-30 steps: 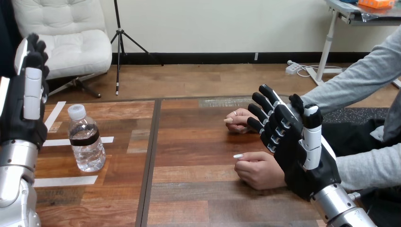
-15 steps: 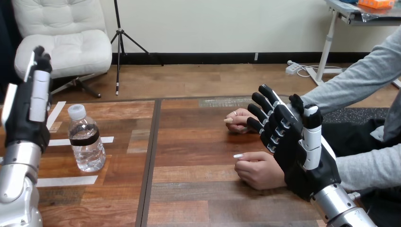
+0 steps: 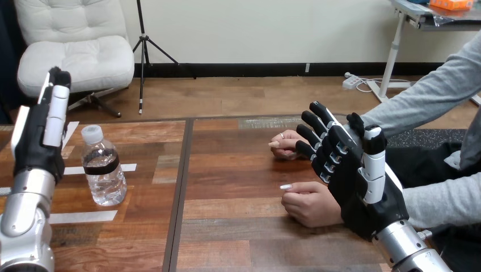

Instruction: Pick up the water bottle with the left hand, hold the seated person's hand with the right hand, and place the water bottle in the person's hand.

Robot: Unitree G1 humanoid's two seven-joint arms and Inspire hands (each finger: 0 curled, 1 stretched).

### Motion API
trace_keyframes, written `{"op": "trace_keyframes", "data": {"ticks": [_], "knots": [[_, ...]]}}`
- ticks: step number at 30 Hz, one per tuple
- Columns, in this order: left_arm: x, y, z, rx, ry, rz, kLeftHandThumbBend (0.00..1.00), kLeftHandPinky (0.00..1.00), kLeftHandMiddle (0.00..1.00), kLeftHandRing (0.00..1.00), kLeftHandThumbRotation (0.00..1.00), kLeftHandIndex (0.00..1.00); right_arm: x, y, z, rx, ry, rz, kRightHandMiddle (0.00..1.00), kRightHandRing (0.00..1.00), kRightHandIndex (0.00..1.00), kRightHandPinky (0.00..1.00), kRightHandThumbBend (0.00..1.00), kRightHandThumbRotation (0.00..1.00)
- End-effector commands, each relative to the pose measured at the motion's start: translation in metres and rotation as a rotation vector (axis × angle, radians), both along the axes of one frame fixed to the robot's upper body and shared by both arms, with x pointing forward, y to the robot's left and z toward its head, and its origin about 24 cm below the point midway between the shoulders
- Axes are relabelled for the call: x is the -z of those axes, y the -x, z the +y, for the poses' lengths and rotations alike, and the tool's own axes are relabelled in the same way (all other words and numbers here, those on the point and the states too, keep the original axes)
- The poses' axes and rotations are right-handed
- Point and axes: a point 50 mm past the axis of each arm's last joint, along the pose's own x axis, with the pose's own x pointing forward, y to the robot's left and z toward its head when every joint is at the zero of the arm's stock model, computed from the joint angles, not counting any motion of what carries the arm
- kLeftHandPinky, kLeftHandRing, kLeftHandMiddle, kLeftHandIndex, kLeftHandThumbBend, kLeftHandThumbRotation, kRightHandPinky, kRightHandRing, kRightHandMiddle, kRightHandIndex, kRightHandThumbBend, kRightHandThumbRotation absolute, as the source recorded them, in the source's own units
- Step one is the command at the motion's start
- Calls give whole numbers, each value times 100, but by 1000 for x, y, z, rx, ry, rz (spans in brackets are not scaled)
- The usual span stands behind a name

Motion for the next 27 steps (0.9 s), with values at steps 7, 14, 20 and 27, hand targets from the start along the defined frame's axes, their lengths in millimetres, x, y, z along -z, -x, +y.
{"op": "trace_keyframes", "data": {"ticks": [7,14,20,27], "knots": [[-25,-22,-2,-3,-61,-14,80,100,100,100,93,100,-20,-7,0,-6,-2,-86,100,100,100,100,100,100],[-20,-25,-4,-25,-90,45,83,100,100,100,93,100,-20,-8,0,-6,-5,-89,100,100,100,100,100,100],[-17,-27,-6,-47,-125,85,85,100,100,100,94,100,-21,-7,0,-8,-5,-92,100,100,100,100,100,100],[-12,-28,-8,-63,-137,117,89,100,100,100,95,100,-22,-8,0,-7,-8,-94,100,100,100,100,100,100]]}}
